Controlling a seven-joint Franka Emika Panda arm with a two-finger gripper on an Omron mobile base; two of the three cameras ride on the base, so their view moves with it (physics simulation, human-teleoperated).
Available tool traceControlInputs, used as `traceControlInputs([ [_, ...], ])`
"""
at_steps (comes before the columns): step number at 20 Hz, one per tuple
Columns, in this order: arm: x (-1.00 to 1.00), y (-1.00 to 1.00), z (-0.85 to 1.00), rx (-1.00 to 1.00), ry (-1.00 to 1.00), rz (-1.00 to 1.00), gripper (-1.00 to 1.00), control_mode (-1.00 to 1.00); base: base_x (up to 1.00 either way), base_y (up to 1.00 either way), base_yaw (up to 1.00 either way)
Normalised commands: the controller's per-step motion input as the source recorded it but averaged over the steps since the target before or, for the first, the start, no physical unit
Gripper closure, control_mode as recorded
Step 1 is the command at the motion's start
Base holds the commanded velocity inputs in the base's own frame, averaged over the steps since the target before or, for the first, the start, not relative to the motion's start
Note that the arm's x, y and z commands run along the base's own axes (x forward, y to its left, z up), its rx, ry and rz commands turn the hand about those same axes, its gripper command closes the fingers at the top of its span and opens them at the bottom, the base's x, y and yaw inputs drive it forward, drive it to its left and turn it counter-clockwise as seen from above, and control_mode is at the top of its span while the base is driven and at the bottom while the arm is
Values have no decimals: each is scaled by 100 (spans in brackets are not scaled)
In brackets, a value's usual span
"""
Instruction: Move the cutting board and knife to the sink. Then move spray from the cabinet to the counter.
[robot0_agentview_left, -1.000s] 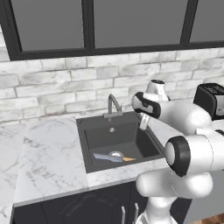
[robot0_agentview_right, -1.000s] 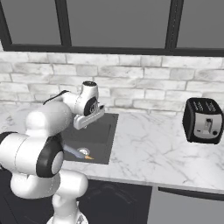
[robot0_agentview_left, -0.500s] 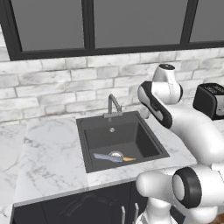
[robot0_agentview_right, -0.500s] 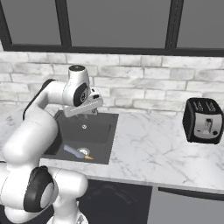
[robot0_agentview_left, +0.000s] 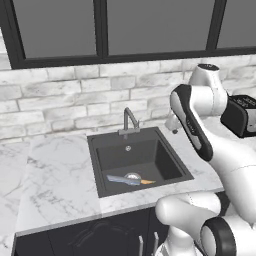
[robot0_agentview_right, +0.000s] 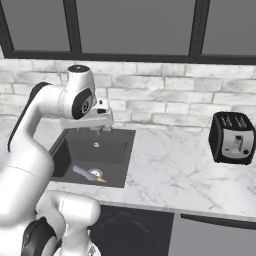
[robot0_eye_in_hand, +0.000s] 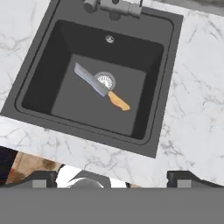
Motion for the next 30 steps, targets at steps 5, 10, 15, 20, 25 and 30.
traceControlInputs([
  [5,-28,13,4,3,-12,-17,-100,-100,0,0,0],
  [10,-2,19,9,-7,-19,-8,-100,-100,0,0,0],
  [15,-8,8,1,-3,-8,-8,-100,-100,0,0,0],
  [20,-55,0,9,0,0,-2,-100,-100,0,0,0],
  [25,-85,-4,12,1,0,-1,-100,-100,0,0,0],
  [30,0,0,0,0,0,0,-100,100,-100,-24,-1],
])
